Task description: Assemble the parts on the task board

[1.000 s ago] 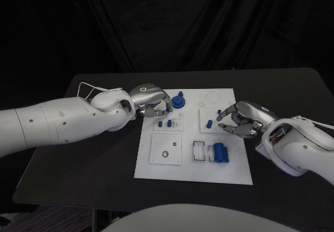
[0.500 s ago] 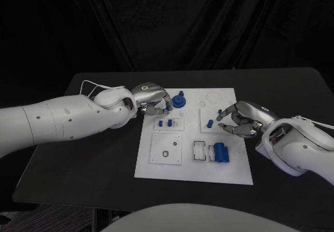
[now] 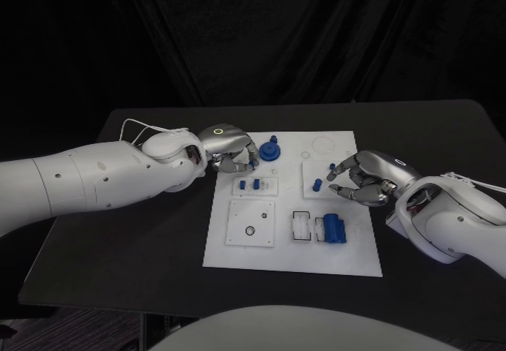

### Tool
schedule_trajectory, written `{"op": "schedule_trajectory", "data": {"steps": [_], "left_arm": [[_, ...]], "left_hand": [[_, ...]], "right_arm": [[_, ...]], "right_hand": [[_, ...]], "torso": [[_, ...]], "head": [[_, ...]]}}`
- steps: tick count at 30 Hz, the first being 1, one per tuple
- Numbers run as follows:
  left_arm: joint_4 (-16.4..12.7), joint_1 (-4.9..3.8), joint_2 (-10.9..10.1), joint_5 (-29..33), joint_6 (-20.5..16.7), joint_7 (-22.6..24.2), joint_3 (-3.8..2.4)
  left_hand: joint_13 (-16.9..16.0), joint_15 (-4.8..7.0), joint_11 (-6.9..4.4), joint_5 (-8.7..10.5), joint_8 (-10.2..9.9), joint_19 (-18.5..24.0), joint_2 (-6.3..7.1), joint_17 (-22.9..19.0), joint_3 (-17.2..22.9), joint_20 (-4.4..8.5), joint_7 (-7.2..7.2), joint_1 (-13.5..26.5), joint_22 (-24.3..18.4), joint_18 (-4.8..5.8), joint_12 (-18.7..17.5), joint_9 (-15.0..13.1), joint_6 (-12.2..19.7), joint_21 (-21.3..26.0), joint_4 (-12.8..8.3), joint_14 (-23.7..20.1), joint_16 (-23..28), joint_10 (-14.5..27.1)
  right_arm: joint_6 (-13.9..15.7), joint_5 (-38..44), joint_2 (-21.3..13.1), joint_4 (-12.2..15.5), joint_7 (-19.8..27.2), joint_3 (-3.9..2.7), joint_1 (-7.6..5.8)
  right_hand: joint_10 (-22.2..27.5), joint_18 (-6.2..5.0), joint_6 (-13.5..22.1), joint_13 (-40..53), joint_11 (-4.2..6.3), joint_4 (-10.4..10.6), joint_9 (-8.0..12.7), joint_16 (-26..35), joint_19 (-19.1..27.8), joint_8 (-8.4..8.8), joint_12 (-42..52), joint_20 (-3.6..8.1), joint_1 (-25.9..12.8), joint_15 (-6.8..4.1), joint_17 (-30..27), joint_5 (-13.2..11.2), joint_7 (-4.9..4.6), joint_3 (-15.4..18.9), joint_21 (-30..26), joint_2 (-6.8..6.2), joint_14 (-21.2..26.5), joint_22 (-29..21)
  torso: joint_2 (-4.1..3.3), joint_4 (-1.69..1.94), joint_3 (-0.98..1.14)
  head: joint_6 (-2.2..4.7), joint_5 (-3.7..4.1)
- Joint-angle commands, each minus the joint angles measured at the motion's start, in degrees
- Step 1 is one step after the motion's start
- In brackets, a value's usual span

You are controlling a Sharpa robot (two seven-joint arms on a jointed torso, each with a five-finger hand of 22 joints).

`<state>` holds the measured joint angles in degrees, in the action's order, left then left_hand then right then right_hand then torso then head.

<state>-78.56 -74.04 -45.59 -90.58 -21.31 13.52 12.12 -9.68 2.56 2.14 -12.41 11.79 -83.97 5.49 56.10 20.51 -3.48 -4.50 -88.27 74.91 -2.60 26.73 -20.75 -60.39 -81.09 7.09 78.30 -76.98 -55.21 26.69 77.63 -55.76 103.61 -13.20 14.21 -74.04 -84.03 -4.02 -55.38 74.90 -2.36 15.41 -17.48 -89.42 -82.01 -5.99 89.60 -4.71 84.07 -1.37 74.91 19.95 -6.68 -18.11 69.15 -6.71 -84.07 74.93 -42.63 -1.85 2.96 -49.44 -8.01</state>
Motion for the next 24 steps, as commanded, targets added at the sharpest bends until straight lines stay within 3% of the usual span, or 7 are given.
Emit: {"op": "schedule_trajectory", "data": {"steps": [1,24], "left_arm": [[0.02,0.14,0.16,-0.19,1.59,0.09,-0.04],[1.01,0.39,1.02,-0.19,3.06,-0.01,-0.04]], "left_hand": [[-0.06,-0.13,-0.33,0.22,-0.4,-0.43,0.48,-0.21,0.06,-0.08,-0.14,0.38,11.66,0.04,-0.27,-0.07,0.4,0.12,0.04,-0.33,0.24,-0.16],[0.0,-0.15,-0.34,0.24,-0.64,0.12,0.46,-1.13,0.2,-0.11,-0.09,0.37,11.33,-0.19,-0.57,-0.09,0.63,1.0,0.0,-0.72,0.65,0.0]], "right_arm": [[-0.38,0.07,0.05,0.0,-0.01,-0.03,0.06],[-0.83,-0.46,0.08,0.21,-0.11,-0.03,0.07]], "right_hand": [[-5.13,-0.65,-0.39,14.26,0.26,0.06,0.07,0.35,0.24,-0.18,-0.33,0.36,-0.27,-0.47,13.89,0.2,-0.09,-0.46,-0.2,-0.2,-5.57,8.87],[-4.42,-0.7,-0.47,13.54,0.3,0.0,0.1,0.53,0.35,-0.18,-0.97,0.38,-0.2,-0.49,13.67,0.22,-0.05,-0.65,-0.49,-0.13,-5.5,8.79]], "torso": [[0.04,0.07,-0.02],[-0.04,0.07,0.0]], "head": [[-0.15,0.15],[-0.56,0.03]]}}
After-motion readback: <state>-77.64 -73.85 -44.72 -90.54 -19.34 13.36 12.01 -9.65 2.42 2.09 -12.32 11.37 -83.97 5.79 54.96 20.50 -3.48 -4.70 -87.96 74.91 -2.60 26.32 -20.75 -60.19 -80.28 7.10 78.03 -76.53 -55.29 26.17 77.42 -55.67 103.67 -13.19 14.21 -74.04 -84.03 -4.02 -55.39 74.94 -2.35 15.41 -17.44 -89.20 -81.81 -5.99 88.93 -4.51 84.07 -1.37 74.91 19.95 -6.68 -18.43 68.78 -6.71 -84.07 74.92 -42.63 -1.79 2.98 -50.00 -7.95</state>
